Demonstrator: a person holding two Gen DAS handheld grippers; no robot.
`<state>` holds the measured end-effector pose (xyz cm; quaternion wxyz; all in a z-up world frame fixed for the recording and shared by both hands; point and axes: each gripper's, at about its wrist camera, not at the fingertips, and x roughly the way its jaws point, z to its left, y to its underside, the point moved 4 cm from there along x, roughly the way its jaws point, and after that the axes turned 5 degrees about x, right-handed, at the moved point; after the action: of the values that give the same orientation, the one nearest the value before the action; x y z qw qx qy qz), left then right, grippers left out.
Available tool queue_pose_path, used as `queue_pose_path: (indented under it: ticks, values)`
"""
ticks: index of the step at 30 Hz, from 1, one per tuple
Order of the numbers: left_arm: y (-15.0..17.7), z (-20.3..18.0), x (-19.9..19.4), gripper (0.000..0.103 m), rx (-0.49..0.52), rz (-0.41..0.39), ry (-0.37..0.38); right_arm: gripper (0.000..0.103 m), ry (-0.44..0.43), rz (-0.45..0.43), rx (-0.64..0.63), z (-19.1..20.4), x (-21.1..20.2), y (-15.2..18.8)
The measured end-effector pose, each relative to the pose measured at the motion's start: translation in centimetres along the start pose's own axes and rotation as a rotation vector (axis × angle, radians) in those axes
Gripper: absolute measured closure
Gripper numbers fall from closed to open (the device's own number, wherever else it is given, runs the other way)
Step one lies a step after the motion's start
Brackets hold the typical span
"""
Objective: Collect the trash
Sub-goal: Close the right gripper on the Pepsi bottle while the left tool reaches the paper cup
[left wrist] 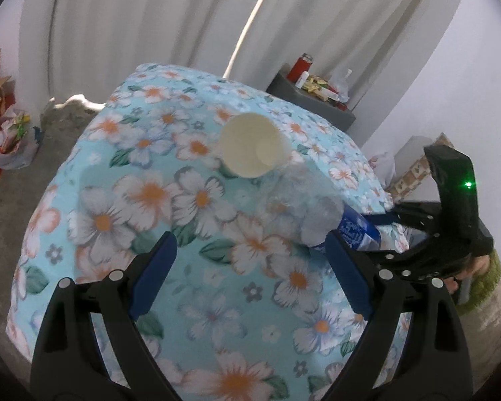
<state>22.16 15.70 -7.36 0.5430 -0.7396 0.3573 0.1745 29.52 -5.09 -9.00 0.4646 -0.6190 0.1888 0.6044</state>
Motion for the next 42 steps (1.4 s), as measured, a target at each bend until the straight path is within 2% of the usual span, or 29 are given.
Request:
queue_pose_path:
  ticks: [2, 5, 9, 12, 14, 15, 17, 18, 20, 24, 26, 34, 37, 39, 41, 42]
  values:
    - [-0.6, -0.6, 0.5, 0.017, 0.026, -0.019, -0.012, 0.036, 0.002, 0.016, 0.11, -1.7, -0.4, 0.5]
    - [-1.8, -1.6, 2.1, 0.017, 0.071, -0.035, -0.042, 0.039, -0.019, 0.029, 0.362, -5.6, -1.4, 2.8]
    - [-2.9, -3.0, 5.1, 0.02, 0.14, -0.036, -0.101, 0.039, -0.062, -0.034, 0.544, -7.9, -2.5, 5.9]
    - [-3.5, -3.2, 7.3, 0.033, 0.154, -0.025, -0.127, 0.039, -0.072, -0.099, 0.658, -8.6, -3.3, 8.1]
    - [-3.6, -3.0, 8.7, 0.051, 0.145, -0.008, -0.138, 0.039, -0.078, -0.137, 0.699, -8.8, -3.3, 8.7]
    - [-3.7, -2.8, 9.2, 0.055, 0.135, -0.001, -0.142, 0.039, -0.089, -0.156, 0.721, -8.9, -3.4, 9.2]
    - [-3.7, -2.3, 10.2, 0.082, 0.113, 0.017, -0.148, 0.039, -0.122, -0.186, 0.767, -9.2, -3.4, 10.1]
    - [-3.8, -2.2, 10.4, 0.086, 0.105, 0.02, -0.145, 0.039, -0.133, -0.194, 0.781, -9.4, -3.4, 10.3]
    - [-4.0, -2.6, 10.1, 0.101, 0.122, 0.014, -0.149, 0.039, -0.157, -0.208, 0.807, -9.7, -3.5, 10.8]
    - [-4.1, -5.0, 7.5, 0.102, 0.223, 0.013, -0.151, 0.039, -0.159, -0.221, 0.806, -9.7, -3.7, 11.2]
    - [-3.8, -6.9, 5.8, 0.102, 0.319, 0.024, -0.147, 0.039, -0.154, -0.222, 0.798, -9.6, -3.6, 11.1]
    - [0.6, -12.3, 1.4, 0.102, 0.726, 0.241, -0.097, 0.039, -0.128, -0.226, 0.755, -9.0, -3.5, 11.3]
    - [2.2, -13.0, 1.4, 0.101, 0.776, 0.291, -0.073, 0.039, -0.128, -0.234, 0.75, -8.9, -3.3, 11.4]
    - [3.0, -13.2, 1.9, 0.096, 0.771, 0.3, -0.065, 0.038, -0.134, -0.238, 0.758, -8.9, -3.3, 11.6]
    - [3.1, -13.6, 1.9, 0.064, 0.747, 0.259, -0.026, 0.038, -0.136, -0.239, 0.764, -9.0, -3.4, 11.6]
    - [3.0, -13.9, 1.8, 0.062, 0.73, 0.23, -0.003, 0.038, -0.135, -0.239, 0.764, -8.9, -3.4, 11.7]
